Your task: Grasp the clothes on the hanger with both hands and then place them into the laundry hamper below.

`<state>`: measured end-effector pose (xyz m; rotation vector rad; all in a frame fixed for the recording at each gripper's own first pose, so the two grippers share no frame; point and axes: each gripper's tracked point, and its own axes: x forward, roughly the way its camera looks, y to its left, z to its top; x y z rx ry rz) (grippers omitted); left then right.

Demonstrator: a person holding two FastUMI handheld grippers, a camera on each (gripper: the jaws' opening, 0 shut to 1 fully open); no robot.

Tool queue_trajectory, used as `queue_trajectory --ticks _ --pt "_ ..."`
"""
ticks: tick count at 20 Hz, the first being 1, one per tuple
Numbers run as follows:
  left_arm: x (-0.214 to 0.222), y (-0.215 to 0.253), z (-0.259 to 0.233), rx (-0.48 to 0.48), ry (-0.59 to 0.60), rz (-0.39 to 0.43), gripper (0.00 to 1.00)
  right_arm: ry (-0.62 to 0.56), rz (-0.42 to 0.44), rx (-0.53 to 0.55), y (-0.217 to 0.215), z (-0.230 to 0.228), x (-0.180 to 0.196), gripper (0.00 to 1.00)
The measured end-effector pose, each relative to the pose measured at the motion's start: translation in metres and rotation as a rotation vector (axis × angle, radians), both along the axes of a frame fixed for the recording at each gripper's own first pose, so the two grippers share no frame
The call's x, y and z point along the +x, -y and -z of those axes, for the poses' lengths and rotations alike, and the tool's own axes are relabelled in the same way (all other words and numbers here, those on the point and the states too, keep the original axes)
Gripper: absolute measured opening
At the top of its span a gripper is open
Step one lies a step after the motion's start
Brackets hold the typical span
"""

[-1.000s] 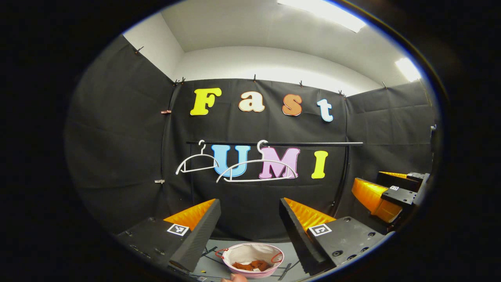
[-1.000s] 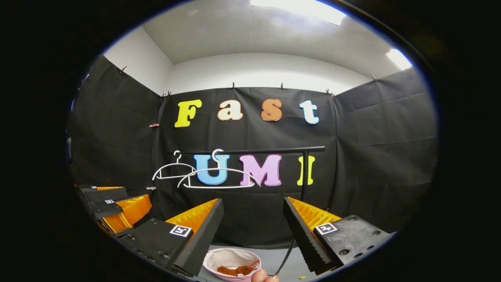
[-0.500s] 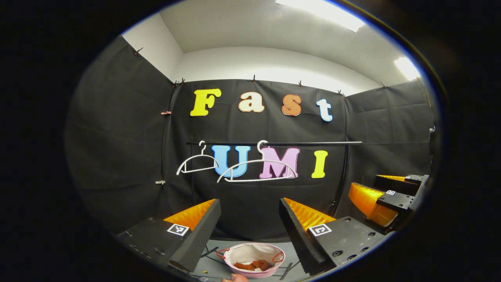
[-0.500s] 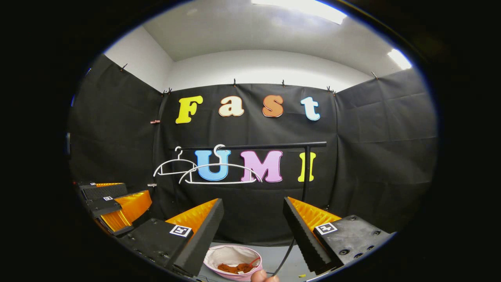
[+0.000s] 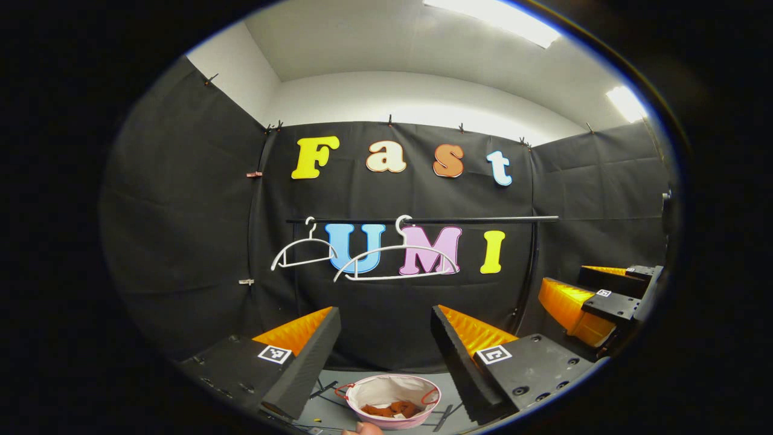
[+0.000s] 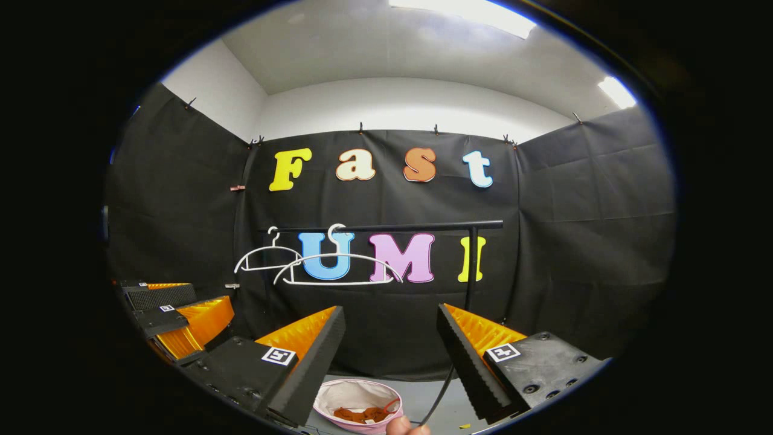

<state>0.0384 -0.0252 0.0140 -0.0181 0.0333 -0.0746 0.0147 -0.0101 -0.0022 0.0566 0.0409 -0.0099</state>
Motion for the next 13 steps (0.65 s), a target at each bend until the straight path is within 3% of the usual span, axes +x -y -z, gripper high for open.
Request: queue_trajectory --ticks 13 --pt "0.0005 0.0027 0.0021 0.004 -0.004 0.011 0.95 -0.004 0.007 0.003 0.0009 0.0029 -0.0004 0.99"
